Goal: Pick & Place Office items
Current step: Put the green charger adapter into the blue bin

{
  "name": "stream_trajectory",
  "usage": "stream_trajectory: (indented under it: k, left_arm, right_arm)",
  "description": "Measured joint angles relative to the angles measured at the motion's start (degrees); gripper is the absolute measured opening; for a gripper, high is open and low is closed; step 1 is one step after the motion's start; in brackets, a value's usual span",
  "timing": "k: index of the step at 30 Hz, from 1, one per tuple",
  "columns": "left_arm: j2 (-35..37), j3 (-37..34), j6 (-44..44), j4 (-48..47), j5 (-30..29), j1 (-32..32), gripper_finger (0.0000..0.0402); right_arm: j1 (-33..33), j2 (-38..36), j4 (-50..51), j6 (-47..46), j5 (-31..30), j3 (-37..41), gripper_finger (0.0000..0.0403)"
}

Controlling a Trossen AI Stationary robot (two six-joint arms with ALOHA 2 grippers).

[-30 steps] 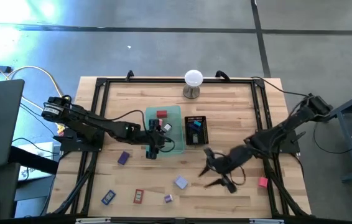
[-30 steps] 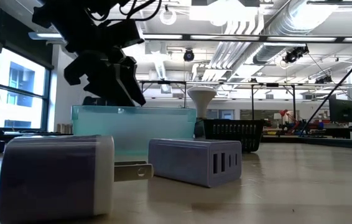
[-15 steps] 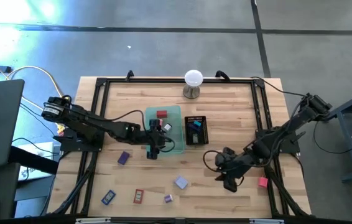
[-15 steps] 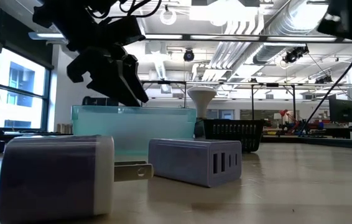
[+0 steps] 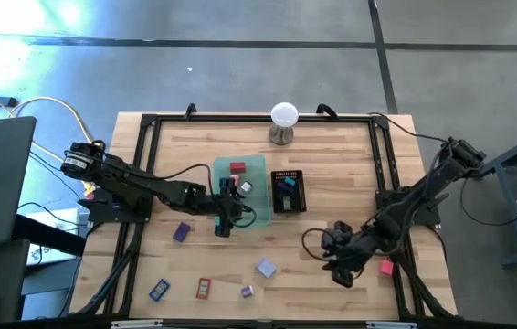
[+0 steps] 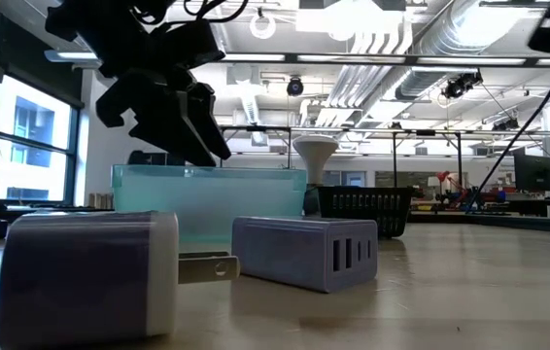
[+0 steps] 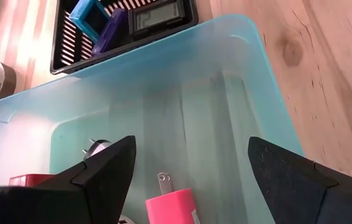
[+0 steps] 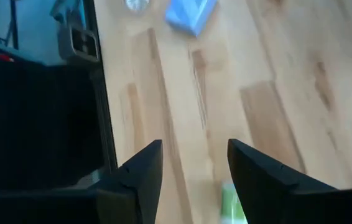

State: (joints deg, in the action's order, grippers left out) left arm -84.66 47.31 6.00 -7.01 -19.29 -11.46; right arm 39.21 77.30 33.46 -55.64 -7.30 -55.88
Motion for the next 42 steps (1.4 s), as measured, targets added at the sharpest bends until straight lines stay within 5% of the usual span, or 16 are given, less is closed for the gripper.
stream_trajectory:
  k: [9,19,42]
  left_arm:
    - [0.0,0.0,0.39,-0.01,0.0,0.02,0.0303]
    - [-0.02,0.0,0.42,-0.01,0.0,0.02,0.0303]
    - [-0.02,-0.02,0.44,-0.01,0.0,0.02,0.0303]
  right_arm:
    - [0.94,0.0,13.53,-9.45,-1.61,0.01,0.0167]
    - [0.99,0.0,11.0,-8.66,-4.84,0.0,0.0172]
    - [0.93,0.0,10.87,-7.19,-10.78,0.0,0.0301]
